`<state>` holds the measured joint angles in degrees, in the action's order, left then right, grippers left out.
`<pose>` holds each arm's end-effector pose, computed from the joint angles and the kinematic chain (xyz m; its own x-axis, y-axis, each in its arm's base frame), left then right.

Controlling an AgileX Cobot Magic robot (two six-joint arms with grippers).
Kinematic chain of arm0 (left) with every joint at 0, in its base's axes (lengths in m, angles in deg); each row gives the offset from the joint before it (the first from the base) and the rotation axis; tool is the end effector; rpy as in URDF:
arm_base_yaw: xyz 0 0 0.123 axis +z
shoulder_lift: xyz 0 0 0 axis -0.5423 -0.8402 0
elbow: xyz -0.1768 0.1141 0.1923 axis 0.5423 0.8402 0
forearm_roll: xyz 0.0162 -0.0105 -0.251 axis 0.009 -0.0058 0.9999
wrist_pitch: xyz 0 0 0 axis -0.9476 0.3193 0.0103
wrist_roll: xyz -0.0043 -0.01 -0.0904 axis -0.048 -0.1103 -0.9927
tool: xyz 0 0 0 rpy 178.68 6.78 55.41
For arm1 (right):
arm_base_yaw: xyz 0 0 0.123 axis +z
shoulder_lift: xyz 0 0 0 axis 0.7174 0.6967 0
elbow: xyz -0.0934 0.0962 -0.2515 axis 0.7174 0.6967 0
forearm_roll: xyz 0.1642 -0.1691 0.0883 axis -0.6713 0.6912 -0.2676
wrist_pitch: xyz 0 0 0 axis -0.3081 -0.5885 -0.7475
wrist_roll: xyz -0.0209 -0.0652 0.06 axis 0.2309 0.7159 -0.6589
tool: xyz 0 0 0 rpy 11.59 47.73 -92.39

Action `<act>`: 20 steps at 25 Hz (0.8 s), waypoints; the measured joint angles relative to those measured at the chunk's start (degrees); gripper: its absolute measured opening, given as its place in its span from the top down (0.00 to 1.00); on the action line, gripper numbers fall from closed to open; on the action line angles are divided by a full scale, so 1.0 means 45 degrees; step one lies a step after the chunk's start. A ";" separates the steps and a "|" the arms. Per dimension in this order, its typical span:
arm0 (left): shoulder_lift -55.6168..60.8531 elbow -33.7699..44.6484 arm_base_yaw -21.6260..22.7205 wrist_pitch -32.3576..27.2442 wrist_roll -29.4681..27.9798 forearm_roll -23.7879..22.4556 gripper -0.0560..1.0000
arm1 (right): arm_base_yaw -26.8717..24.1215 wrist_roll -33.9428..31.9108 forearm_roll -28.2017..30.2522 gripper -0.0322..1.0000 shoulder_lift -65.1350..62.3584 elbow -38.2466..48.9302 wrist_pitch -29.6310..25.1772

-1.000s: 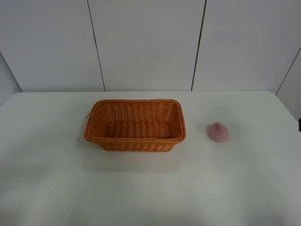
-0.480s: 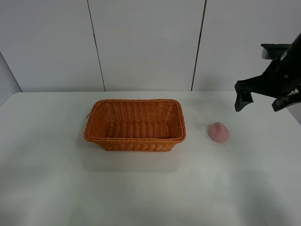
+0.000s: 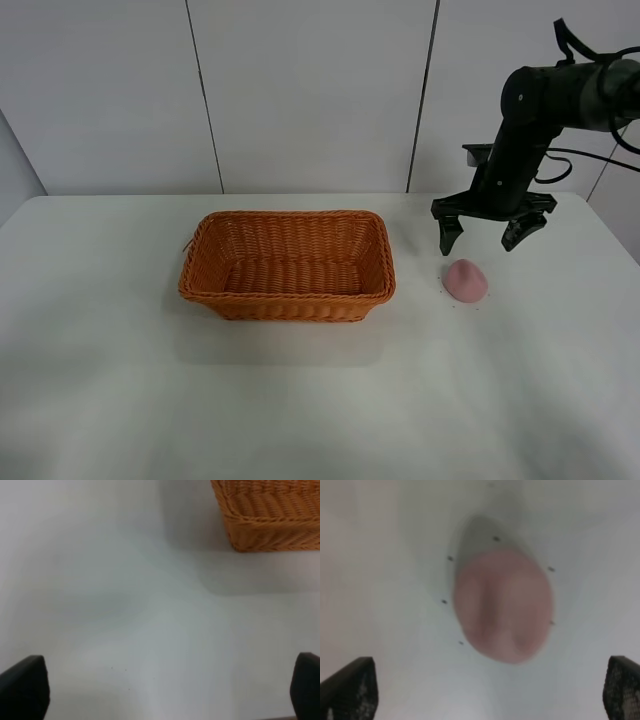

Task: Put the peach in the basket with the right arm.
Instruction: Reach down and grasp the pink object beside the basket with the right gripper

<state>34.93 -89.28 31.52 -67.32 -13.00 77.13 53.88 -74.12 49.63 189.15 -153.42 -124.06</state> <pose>-0.0046 -0.0018 0.2763 -0.4470 0.0496 -0.8932 0.0590 0.9979 0.0259 0.4181 0.0609 0.1933 -0.9902 -0.1142 -0.0808 -0.1163 0.9930 0.0217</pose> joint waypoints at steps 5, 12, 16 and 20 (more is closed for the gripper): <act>0.0000 0.0000 0.0000 0.0000 0.0000 0.0000 0.01 | -0.0024 -0.0439 0.0019 0.30 0.0529 -0.0026 0.0209; 0.0000 0.0000 0.0000 0.0000 0.0000 0.0000 0.01 | -0.0603 -0.0492 0.0114 0.30 0.0898 -0.0065 0.0556; 0.0000 0.0000 0.0000 0.0000 0.0000 0.0000 0.01 | -0.0594 -0.0336 0.0055 0.30 0.1174 -0.0074 0.0567; 0.0000 0.0000 0.0000 0.0000 0.0000 0.0000 0.01 | -0.0477 -0.0336 -0.0035 0.30 0.1384 -0.0074 0.0776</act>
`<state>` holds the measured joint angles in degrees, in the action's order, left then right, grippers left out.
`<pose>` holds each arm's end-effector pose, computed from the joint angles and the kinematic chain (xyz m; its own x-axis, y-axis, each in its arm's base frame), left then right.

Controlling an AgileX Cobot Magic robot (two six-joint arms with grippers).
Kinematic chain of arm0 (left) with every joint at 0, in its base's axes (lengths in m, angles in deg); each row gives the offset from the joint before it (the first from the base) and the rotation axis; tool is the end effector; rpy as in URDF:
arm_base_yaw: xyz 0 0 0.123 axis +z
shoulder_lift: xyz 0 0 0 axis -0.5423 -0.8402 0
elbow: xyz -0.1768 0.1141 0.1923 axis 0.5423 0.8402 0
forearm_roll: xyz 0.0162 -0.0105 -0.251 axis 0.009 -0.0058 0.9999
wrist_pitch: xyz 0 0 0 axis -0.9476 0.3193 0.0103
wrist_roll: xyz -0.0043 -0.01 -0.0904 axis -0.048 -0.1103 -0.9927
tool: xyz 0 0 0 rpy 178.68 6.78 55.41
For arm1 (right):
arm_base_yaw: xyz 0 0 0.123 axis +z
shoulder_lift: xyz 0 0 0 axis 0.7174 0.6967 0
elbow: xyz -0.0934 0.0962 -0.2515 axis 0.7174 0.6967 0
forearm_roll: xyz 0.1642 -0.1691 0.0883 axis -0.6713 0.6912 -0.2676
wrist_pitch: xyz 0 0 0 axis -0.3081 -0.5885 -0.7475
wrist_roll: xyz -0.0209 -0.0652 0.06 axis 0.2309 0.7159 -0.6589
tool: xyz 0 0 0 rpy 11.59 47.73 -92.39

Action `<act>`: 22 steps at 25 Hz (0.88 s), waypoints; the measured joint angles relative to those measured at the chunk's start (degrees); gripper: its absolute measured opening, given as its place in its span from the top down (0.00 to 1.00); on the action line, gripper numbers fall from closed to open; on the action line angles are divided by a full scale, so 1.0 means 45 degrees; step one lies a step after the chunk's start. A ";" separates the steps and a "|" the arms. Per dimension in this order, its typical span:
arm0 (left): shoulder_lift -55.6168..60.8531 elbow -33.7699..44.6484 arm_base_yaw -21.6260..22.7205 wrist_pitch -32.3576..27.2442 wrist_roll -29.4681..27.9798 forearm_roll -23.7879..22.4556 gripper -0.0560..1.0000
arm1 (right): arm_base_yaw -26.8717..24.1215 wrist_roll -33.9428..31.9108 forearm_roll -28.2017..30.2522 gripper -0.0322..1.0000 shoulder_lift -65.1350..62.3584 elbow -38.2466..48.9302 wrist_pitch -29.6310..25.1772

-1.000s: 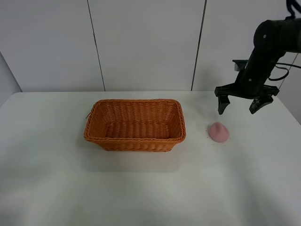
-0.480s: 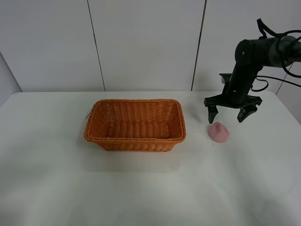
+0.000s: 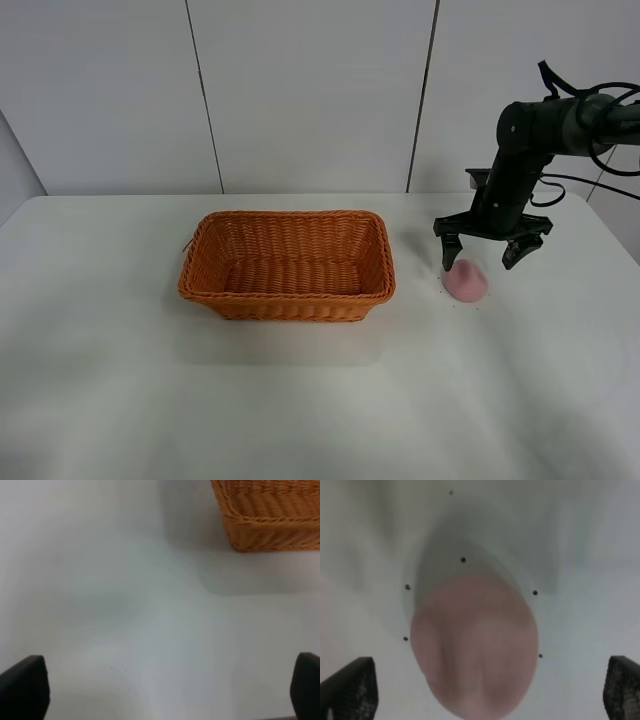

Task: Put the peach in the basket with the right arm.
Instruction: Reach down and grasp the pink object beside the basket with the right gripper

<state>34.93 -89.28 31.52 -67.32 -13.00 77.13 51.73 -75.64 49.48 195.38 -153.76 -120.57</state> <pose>-0.0046 -0.0018 0.2763 -0.4470 0.0496 -0.8932 0.0590 0.9979 0.0259 0.4318 0.0466 0.1484 -0.9981 -0.0484 -0.0383 -0.0493 0.9985 0.0235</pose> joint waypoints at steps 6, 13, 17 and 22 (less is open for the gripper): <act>0.0000 0.0000 0.0000 0.0000 0.0000 0.0000 0.01 | 0.0064 0.0000 -0.0122 0.30 0.0471 0.0000 0.0168; 0.0000 0.0000 0.0000 0.0000 0.0000 0.0000 0.01 | 0.0104 0.0005 -0.0193 0.30 0.0747 0.0000 0.0813; 0.0000 0.0000 0.0000 0.0000 0.0000 0.0000 0.01 | 0.0104 0.0005 -0.0193 0.30 0.0762 0.0000 0.0932; 0.0000 0.0000 0.0000 0.0000 0.0000 0.0000 0.01 | 0.0104 0.0005 -0.0193 0.30 0.0762 0.0000 0.0932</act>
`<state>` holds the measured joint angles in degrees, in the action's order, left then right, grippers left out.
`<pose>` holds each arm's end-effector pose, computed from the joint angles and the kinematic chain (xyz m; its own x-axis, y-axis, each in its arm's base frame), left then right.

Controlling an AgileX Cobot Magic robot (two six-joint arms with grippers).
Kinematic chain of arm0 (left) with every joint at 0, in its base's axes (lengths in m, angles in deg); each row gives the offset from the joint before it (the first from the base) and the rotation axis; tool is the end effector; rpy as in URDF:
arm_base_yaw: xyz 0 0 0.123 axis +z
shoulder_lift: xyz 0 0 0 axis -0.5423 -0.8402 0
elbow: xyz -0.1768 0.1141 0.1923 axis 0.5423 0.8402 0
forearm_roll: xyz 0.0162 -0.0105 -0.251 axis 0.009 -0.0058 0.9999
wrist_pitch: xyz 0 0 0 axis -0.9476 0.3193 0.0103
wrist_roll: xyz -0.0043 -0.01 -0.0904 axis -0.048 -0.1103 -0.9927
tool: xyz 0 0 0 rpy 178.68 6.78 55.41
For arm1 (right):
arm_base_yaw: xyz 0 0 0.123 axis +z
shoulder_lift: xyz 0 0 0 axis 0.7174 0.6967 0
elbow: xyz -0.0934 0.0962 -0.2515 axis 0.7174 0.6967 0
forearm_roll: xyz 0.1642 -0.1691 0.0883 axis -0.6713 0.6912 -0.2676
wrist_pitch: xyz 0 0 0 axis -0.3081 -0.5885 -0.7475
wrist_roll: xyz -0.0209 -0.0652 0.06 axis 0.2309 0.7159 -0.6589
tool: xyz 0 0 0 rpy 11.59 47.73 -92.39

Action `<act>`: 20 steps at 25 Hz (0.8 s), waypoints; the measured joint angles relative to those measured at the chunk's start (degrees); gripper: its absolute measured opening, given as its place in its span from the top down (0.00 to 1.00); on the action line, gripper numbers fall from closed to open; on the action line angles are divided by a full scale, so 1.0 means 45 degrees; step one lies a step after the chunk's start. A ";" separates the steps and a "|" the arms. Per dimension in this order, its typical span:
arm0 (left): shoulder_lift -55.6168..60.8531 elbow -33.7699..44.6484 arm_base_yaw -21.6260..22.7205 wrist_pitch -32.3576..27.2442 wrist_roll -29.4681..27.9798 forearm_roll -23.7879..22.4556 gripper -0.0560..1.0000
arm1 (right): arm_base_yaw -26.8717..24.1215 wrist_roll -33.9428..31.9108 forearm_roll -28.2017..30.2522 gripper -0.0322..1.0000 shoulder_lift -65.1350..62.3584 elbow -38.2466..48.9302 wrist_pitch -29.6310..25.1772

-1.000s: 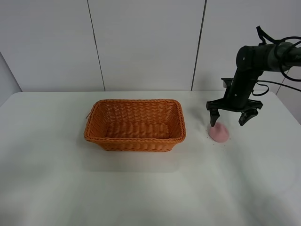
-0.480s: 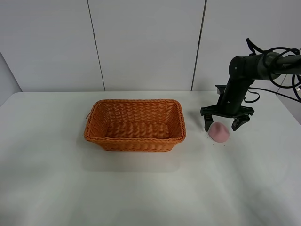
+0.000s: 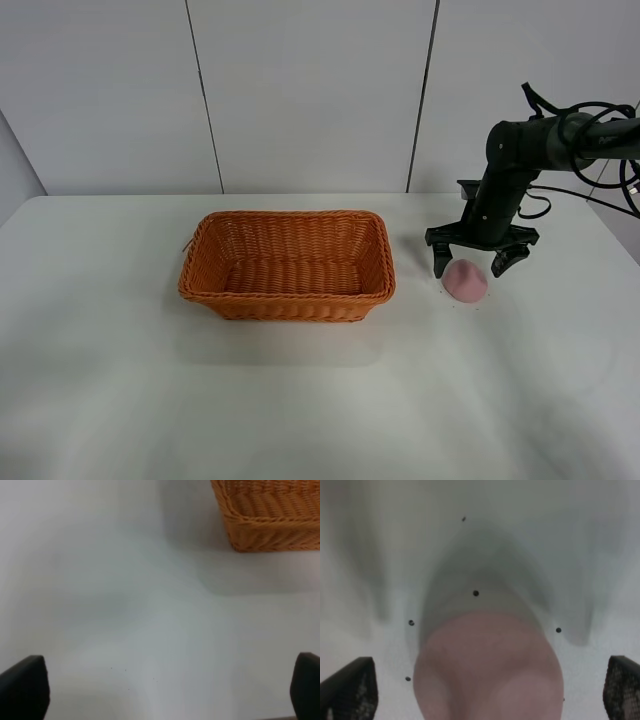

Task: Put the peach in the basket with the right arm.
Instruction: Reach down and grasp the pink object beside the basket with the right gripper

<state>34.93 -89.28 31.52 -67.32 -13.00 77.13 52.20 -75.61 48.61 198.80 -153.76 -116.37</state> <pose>-0.0046 -0.0018 0.2763 -0.4470 0.0496 -0.8932 0.0590 0.9979 0.0259 0.4387 0.0520 0.1226 -0.9976 -0.0473 -0.0511 -0.0492 0.9981 0.0366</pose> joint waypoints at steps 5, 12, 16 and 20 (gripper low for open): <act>0.0000 0.0000 0.0000 0.0000 0.0000 0.0000 0.01 | 0.0000 0.0000 0.0000 0.30 0.0196 0.0000 -0.0171; 0.0000 0.0000 0.0000 0.0000 0.0000 0.0000 0.01 | 0.0000 0.0000 -0.0013 0.36 0.0444 -0.0015 -0.0540; 0.0000 0.0000 0.0000 0.0000 0.0000 0.0000 0.01 | 0.0000 0.0000 -0.0013 0.65 0.0444 -0.0043 -0.0697; 0.0000 0.0000 0.0000 0.0000 0.0000 0.0000 0.01 | 0.0000 0.0000 -0.0013 0.96 0.0408 -0.0432 -0.1090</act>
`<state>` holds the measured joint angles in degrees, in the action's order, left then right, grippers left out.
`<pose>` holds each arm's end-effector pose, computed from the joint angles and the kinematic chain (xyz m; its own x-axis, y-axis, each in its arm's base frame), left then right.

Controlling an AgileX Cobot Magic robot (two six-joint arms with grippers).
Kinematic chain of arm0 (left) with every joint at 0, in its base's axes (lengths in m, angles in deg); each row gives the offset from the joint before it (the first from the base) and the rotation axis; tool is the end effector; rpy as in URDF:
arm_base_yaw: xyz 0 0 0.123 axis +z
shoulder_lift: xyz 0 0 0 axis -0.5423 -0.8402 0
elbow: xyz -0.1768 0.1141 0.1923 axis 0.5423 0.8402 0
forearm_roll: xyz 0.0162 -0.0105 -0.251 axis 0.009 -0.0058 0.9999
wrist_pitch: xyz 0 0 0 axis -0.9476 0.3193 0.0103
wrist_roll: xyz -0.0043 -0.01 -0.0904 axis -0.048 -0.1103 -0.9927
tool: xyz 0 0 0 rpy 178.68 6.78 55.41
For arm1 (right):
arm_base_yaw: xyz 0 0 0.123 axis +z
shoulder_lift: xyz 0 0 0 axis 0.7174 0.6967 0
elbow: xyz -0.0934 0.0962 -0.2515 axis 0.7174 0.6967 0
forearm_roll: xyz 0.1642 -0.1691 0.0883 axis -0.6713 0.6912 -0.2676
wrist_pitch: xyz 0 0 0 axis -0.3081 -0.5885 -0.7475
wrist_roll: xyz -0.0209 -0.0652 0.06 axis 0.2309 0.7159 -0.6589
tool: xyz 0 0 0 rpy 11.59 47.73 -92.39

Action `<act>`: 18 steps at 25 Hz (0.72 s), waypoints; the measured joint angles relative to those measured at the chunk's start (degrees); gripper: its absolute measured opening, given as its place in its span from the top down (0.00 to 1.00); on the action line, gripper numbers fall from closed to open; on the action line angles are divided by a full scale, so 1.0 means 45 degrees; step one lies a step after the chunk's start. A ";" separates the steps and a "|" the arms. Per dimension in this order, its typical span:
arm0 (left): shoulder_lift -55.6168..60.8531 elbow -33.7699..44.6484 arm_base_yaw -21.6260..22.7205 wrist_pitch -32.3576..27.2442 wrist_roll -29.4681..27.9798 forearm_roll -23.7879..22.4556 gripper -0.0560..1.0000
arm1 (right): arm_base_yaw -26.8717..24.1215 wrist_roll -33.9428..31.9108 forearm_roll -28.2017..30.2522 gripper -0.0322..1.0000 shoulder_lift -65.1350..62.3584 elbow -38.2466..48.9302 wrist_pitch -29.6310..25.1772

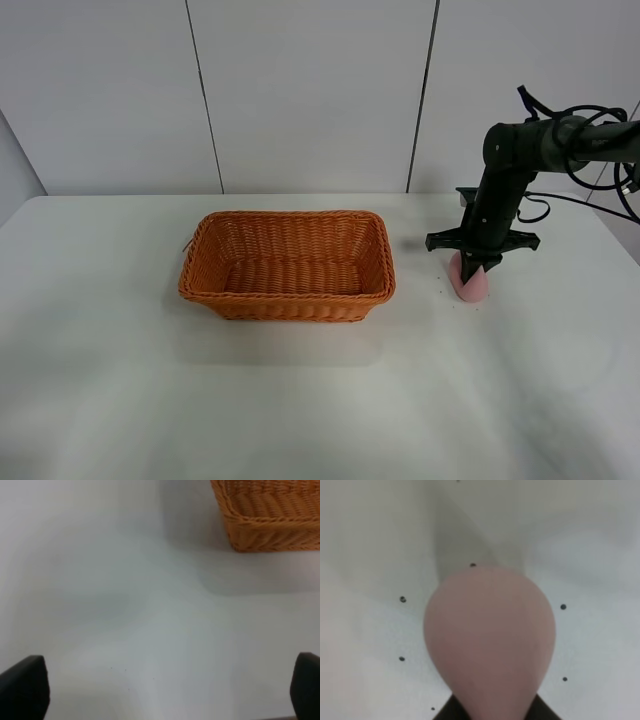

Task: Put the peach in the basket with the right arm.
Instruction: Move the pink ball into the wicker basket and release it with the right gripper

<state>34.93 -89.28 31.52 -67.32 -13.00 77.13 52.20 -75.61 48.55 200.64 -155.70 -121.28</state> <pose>-0.0046 -0.0018 0.2763 -0.4470 0.0496 -0.8932 0.0590 0.9979 0.0259 0.4374 0.0521 0.1162 -0.9982 -0.0499 0.0327 -0.0487 0.9982 0.0340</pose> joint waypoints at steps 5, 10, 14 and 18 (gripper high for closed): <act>0.0000 0.0000 0.0000 0.0000 0.0000 0.0000 0.01 | 0.0000 0.0000 0.0089 0.97 -0.0169 -0.0953 -0.0740; 0.0000 0.0000 0.0000 0.0000 0.0000 0.0000 0.01 | 0.0000 0.0000 0.0351 0.97 -0.1190 -0.2658 -0.1492; 0.0000 0.0000 0.0000 0.0000 0.0000 0.0000 0.01 | 0.0000 0.0000 0.0606 0.97 -0.1913 -0.3748 -0.1530; 0.0000 0.0000 0.0000 0.0000 0.0000 0.0000 0.01 | 0.0000 0.0000 0.0659 0.97 -0.2435 -0.3985 -0.1576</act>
<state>34.93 -89.28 31.52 -67.32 -13.00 77.13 52.20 -75.61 51.51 189.68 -173.63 -128.37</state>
